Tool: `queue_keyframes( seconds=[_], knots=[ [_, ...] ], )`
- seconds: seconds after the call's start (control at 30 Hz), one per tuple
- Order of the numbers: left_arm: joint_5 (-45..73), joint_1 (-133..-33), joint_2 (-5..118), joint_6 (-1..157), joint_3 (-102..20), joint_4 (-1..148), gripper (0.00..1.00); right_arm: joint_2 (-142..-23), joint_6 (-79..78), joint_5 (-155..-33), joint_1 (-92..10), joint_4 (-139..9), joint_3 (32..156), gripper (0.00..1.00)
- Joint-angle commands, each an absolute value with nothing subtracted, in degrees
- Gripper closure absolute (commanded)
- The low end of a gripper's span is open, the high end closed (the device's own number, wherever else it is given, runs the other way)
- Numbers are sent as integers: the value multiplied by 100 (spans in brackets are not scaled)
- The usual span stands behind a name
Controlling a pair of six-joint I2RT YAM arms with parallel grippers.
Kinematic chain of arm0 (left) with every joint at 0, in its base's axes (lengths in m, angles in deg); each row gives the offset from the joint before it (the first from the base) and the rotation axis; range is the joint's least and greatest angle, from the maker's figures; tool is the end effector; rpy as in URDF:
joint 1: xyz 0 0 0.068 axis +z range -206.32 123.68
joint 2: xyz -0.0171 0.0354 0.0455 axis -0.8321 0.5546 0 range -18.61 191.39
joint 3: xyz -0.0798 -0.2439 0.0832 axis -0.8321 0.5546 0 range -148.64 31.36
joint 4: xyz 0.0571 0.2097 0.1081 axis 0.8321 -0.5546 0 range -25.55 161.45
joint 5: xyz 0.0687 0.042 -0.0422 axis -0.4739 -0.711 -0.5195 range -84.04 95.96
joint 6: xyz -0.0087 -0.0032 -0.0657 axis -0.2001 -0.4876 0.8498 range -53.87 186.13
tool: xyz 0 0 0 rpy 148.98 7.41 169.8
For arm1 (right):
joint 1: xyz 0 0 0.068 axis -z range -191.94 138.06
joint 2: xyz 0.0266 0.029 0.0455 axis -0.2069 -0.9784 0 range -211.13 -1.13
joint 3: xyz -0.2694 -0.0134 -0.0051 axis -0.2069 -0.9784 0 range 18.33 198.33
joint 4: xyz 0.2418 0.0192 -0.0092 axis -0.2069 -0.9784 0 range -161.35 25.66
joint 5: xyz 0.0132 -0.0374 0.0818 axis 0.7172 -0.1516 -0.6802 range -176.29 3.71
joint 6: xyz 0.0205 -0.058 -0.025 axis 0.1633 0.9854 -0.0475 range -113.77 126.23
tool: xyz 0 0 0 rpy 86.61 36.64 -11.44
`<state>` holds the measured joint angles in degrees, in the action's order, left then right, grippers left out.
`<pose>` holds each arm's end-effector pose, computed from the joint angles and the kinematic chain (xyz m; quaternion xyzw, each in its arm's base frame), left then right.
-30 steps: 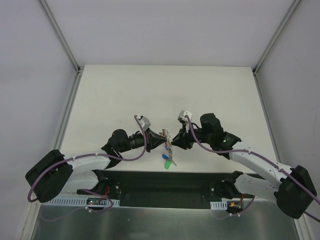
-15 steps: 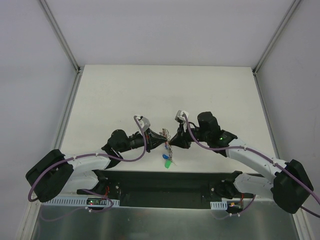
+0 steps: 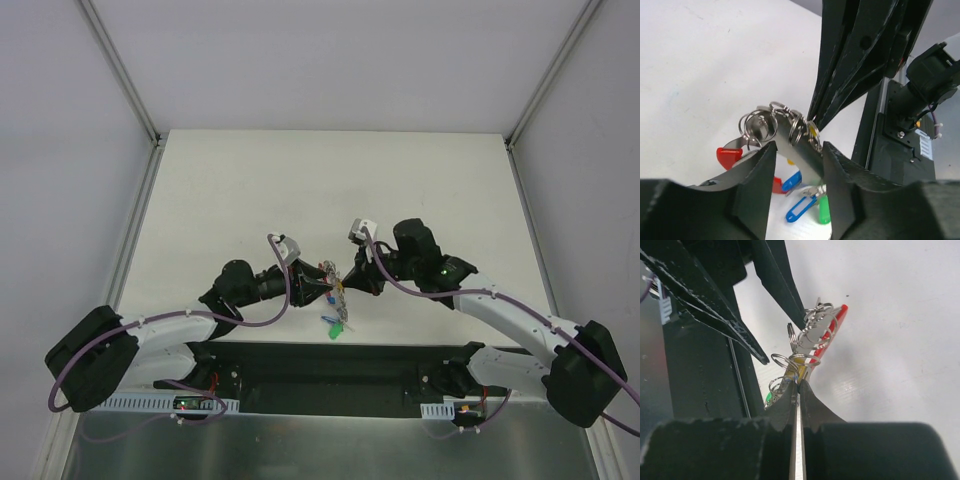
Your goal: Put the keys on the keyring
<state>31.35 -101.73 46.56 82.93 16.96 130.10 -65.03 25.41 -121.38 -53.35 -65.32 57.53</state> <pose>0.1379 -0.1721 0.2305 0.3189 0.5800 -0.5036 0.5552 0.1601 0.1816 0.2576 -0.5457 0.6160 0.3483 0.4489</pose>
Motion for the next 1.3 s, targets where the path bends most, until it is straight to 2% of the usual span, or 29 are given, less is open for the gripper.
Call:
queue_keyframes(
  seconds=[0.0,0.13,0.27,0.43,0.67,0.8,0.9,1.0,1.07,1.27],
  knots=[
    [2899,-10193,4055,7599,1387,11841,53,-6397,3198,-11776,-5439,-7251,6446,99],
    [2890,-10193,3607,6774,1044,10286,44,-6555,3567,-11433,-5632,-7743,6797,99],
    [3144,-10193,3562,6183,632,9467,45,-6818,3804,-10881,-5948,-8174,7097,99],
    [3286,-10193,3623,6235,508,9438,57,-7012,3840,-10484,-6186,-8245,7282,99],
    [2320,-10211,2851,7069,814,9438,58,-7091,3594,-10070,-6265,-8122,7300,99],
    [2450,-10228,2551,7676,982,9693,56,-7223,3506,-9947,-6309,-8113,7379,99],
    [2556,-10281,2796,7870,1017,9825,57,-7355,3453,-9868,-6327,-8069,7405,99],
    [2652,-10342,3147,8010,939,10027,69,-7486,3392,-9824,-6318,-8017,7423,99],
    [2688,-10413,3280,8125,860,10254,72,-7539,3348,-9745,-6327,-8025,7458,99],
    [2670,-10641,3676,8511,631,10423,73,-7689,3286,-9692,-6327,-8017,7493,99]
  ],
)
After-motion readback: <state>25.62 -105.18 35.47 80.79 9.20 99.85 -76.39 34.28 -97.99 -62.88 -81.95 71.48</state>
